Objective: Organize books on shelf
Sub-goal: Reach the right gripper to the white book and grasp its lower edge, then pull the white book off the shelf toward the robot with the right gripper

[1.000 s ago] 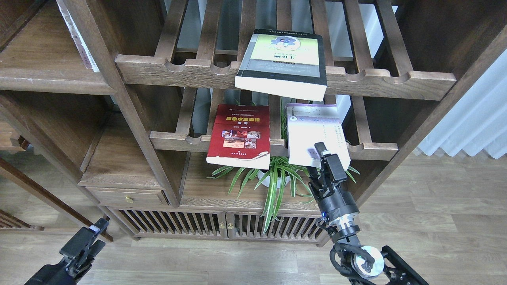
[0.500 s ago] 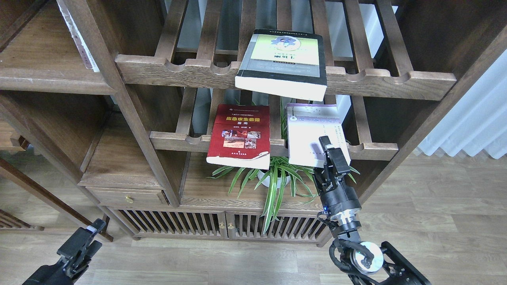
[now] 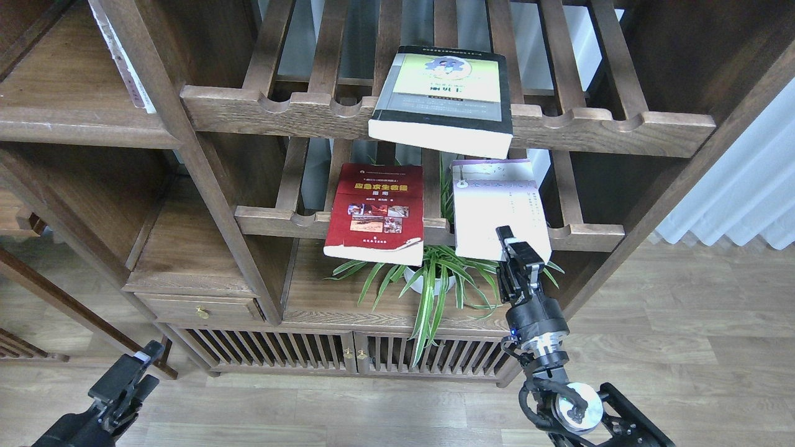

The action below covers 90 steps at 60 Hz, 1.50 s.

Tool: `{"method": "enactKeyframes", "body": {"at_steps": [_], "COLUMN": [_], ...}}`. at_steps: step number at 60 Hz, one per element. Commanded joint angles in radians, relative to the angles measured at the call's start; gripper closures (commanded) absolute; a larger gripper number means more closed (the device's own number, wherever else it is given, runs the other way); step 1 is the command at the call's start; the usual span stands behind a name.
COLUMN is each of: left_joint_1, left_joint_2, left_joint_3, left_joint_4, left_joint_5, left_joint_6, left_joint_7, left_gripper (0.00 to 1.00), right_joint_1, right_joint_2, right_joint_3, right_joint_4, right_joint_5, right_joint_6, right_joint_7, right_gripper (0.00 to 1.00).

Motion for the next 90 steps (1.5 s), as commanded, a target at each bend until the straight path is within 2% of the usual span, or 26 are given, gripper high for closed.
{"method": "enactKeyframes", "body": {"at_steps": [1, 21, 38, 55, 59, 71, 85, 90], "left_joint_1": [-0.003, -0.041, -0.043, -0.049, -0.050, -0.049, -0.049, -0.052], "left_joint_2": [0.000, -0.023, -0.043, -0.115, -0.140, -0.157, -0.173, -0.175], "left_joint_3": [0.000, 0.046, 0.120, 0.154, 0.158, 0.174, 0.207, 0.233], "left_joint_4": [0.000, 0.121, 0.173, 0.169, 0.167, 0.158, 0.104, 0.092], "left_joint_5": [0.000, 0.003, 0.003, -0.002, -0.003, -0.011, -0.012, -0.012], "left_joint_6": [0.000, 0.000, 0.000, 0.000, 0.000, 0.000, 0.000, 0.000], "left_joint_7": [0.007, 0.001, 0.005, -0.007, -0.007, -0.010, -0.025, -0.033], "left_gripper": [0.00, 0.00, 0.00, 0.00, 0.00, 0.00, 0.00, 0.00], "right_joint_1": [-0.028, -0.242, -0.359, -0.373, -0.374, -0.382, -0.350, -0.342], "right_joint_2": [0.000, 0.000, -0.064, -0.074, -0.074, -0.074, -0.072, -0.070], "right_joint_3": [-0.015, -0.037, -0.129, -0.198, -0.230, -0.284, -0.368, -0.388], "right_joint_4": [0.035, 0.183, 0.191, 0.176, 0.157, 0.130, 0.068, 0.056], "right_joint_5": [0.001, -0.004, -0.005, -0.010, -0.015, -0.016, -0.016, -0.016], "right_joint_6": [0.000, 0.000, 0.000, 0.000, 0.000, 0.000, 0.000, 0.000], "right_joint_7": [-0.007, -0.018, -0.027, -0.047, -0.077, -0.119, -0.252, -0.271], "right_gripper": [0.95, 0.96, 0.96, 0.95, 0.95, 0.95, 0.94, 0.94]}}
